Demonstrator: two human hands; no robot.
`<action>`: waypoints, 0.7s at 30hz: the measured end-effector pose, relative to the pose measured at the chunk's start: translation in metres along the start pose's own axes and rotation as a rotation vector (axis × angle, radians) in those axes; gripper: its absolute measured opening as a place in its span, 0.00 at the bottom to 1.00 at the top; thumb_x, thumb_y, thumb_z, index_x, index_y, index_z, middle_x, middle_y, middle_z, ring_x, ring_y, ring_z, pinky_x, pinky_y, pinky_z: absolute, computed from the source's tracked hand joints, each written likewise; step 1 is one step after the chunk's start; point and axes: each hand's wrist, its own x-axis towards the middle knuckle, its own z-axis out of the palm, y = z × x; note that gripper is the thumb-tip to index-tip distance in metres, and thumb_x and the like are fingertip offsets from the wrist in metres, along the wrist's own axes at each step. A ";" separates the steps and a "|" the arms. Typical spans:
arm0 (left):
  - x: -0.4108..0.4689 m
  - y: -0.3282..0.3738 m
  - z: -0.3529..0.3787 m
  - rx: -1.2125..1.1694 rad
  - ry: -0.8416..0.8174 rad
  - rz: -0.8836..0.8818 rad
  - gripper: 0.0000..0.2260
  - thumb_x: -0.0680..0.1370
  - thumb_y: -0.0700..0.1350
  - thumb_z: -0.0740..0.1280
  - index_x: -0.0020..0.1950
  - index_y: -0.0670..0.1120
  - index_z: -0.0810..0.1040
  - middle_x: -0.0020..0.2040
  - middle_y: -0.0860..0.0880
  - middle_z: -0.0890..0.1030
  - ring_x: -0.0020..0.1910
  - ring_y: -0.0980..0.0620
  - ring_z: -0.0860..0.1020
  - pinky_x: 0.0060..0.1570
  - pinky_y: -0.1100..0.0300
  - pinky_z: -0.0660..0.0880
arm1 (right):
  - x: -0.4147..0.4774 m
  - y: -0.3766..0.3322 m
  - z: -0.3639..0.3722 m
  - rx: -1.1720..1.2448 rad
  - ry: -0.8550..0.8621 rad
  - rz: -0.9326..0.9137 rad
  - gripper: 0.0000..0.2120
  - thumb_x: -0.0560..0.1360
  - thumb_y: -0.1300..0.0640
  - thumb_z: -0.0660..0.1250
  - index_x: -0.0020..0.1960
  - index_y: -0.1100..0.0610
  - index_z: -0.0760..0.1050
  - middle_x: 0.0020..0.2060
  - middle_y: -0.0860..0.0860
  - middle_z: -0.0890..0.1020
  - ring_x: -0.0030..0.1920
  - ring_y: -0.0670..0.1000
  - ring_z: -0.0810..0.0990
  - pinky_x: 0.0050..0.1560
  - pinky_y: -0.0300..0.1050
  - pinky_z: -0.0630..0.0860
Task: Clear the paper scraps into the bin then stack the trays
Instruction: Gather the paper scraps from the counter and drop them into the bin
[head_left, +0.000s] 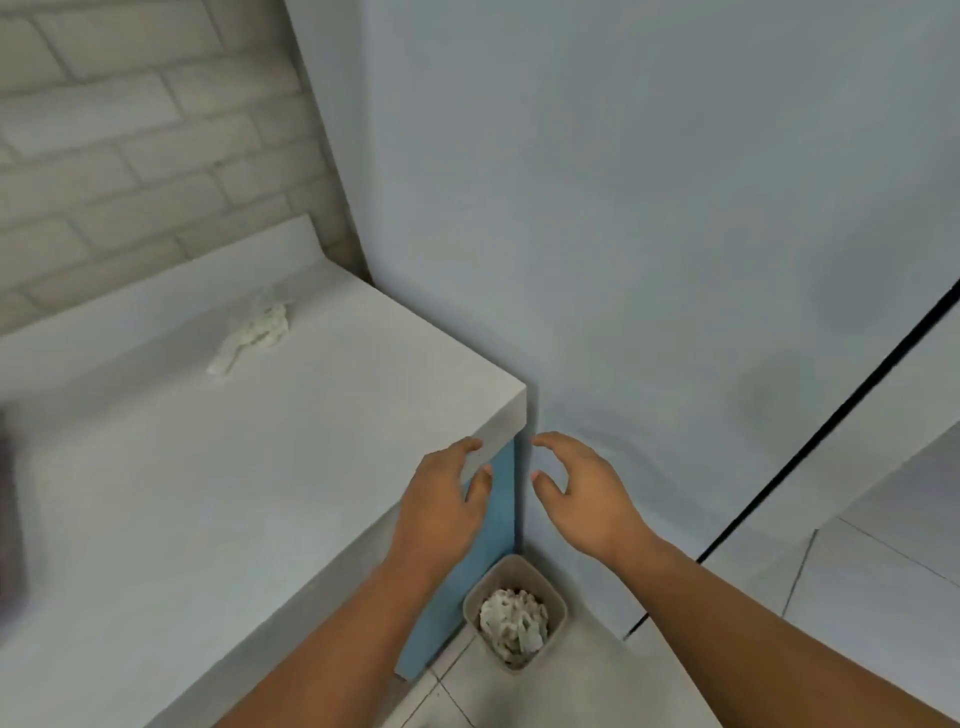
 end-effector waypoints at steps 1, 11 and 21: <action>0.002 -0.002 -0.014 0.005 0.039 -0.003 0.16 0.81 0.51 0.64 0.69 0.51 0.74 0.64 0.53 0.78 0.65 0.53 0.74 0.60 0.66 0.65 | 0.005 -0.010 0.000 -0.004 -0.012 -0.028 0.20 0.79 0.55 0.64 0.71 0.51 0.70 0.68 0.46 0.73 0.69 0.46 0.69 0.65 0.32 0.58; 0.038 -0.060 -0.127 0.077 0.253 -0.169 0.16 0.82 0.53 0.63 0.69 0.53 0.74 0.66 0.53 0.77 0.66 0.53 0.73 0.64 0.62 0.66 | 0.083 -0.098 0.038 0.009 -0.122 -0.227 0.20 0.80 0.55 0.63 0.71 0.51 0.70 0.69 0.45 0.72 0.70 0.44 0.68 0.65 0.27 0.57; 0.127 -0.178 -0.209 0.176 0.322 -0.249 0.15 0.80 0.50 0.68 0.66 0.49 0.77 0.63 0.52 0.79 0.63 0.51 0.75 0.59 0.60 0.70 | 0.194 -0.159 0.126 -0.019 -0.245 -0.286 0.19 0.80 0.55 0.64 0.70 0.50 0.71 0.67 0.43 0.73 0.69 0.42 0.69 0.59 0.17 0.53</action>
